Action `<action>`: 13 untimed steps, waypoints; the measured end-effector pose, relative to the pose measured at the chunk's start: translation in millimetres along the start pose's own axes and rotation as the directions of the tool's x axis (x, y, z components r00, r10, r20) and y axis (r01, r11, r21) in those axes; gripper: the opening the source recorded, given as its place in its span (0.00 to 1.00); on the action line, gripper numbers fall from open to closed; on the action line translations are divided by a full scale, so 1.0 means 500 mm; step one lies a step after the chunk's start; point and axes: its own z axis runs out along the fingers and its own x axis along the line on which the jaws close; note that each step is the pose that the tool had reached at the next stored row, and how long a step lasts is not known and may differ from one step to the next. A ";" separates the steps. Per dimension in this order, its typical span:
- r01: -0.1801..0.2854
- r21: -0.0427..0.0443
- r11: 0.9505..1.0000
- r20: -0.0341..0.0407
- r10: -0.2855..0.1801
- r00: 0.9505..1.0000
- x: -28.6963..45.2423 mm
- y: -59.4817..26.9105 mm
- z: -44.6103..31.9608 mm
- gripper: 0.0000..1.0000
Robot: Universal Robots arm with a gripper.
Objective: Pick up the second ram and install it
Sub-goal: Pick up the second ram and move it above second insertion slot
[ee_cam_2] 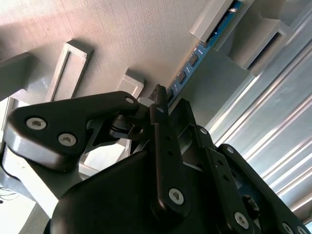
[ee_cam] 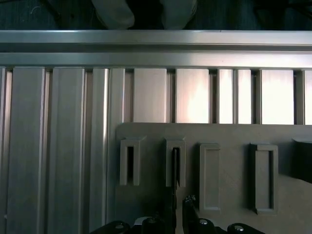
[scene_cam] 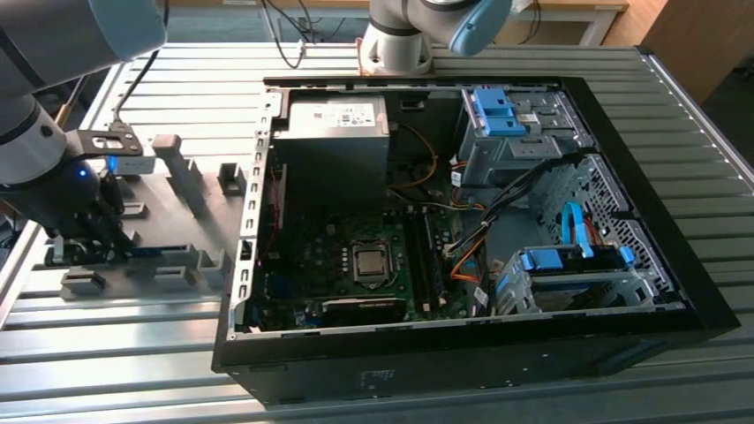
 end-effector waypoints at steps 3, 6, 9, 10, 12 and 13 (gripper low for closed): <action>0.000 -0.001 1.000 0.000 0.000 1.000 -0.001 0.000 0.002 0.29; -0.001 -0.001 1.000 0.000 0.001 1.000 -0.003 0.000 0.004 0.29; -0.004 -0.001 1.000 0.000 0.004 1.000 -0.004 0.000 0.005 0.29; -0.008 -0.002 1.000 0.000 0.008 1.000 -0.004 0.000 0.005 0.29; -0.015 -0.001 1.000 -0.002 0.015 1.000 -0.004 0.000 0.006 0.29; -0.020 -0.001 1.000 -0.003 0.020 1.000 -0.004 0.000 0.006 0.29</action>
